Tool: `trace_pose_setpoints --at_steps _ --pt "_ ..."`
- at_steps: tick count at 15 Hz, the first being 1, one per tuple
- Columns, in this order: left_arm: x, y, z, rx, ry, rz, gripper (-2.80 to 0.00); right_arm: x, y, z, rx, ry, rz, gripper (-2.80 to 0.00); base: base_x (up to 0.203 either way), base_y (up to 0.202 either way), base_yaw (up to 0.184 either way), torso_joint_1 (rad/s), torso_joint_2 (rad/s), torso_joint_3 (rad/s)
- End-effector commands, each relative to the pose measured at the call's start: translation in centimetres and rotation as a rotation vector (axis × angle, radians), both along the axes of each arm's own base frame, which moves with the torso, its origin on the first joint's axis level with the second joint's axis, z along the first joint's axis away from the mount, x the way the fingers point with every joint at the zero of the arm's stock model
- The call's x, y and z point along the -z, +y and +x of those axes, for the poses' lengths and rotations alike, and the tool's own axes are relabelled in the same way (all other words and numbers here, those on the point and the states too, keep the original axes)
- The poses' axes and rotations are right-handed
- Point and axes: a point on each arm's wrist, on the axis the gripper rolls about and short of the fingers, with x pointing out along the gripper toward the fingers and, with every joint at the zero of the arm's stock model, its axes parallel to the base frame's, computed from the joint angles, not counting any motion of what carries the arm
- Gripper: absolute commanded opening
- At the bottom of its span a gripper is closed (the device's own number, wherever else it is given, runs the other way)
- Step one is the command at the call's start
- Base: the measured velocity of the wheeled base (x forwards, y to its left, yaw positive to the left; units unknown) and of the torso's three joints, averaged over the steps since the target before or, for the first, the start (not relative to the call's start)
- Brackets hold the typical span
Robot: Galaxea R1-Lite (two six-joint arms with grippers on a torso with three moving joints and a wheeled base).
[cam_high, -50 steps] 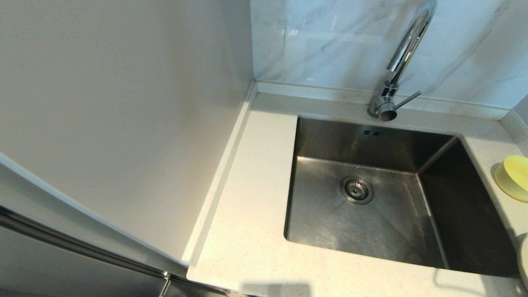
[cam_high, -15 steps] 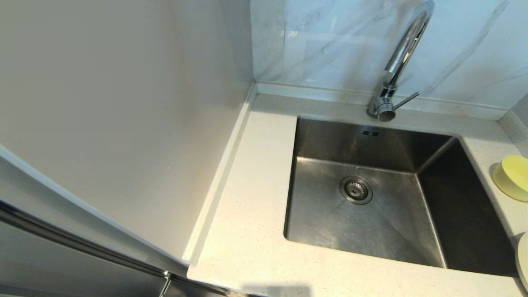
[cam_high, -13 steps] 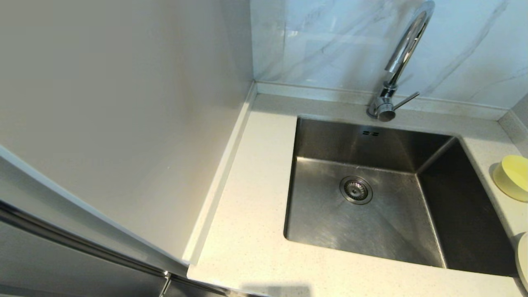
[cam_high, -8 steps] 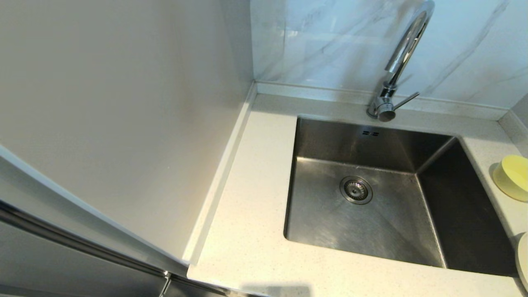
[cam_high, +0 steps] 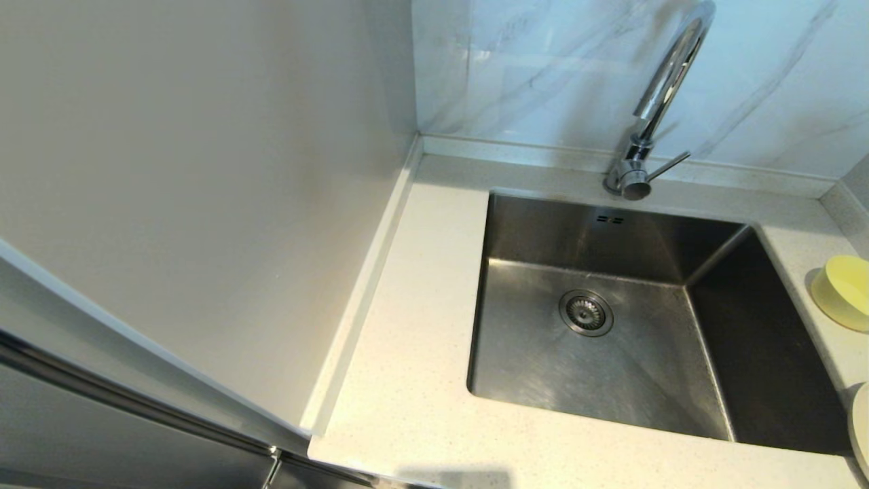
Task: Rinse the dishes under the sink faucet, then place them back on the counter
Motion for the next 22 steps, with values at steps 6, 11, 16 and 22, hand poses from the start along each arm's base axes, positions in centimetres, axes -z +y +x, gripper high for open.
trace_pose_setpoints --at_steps 6,11,16,22 --pt "0.0 0.0 0.0 0.001 0.0 0.0 -2.8 0.25 0.0 0.09 0.0 0.012 0.0 -2.8 0.0 0.0 0.0 0.0 0.0 0.0" --pt "0.0 0.0 0.0 0.001 0.0 0.0 -2.8 0.25 0.0 0.09 0.0 0.012 0.0 -2.8 0.0 0.0 0.0 0.0 0.0 0.0" --pt "0.0 0.0 0.0 0.001 0.0 0.0 -2.8 0.25 0.0 0.09 0.0 0.012 0.0 -2.8 0.0 0.0 0.0 0.0 0.0 0.0" --pt "0.0 0.0 0.0 0.001 0.0 0.0 -2.8 0.25 0.0 0.1 0.0 0.014 0.0 -2.8 0.0 0.0 0.0 0.0 0.0 0.0"
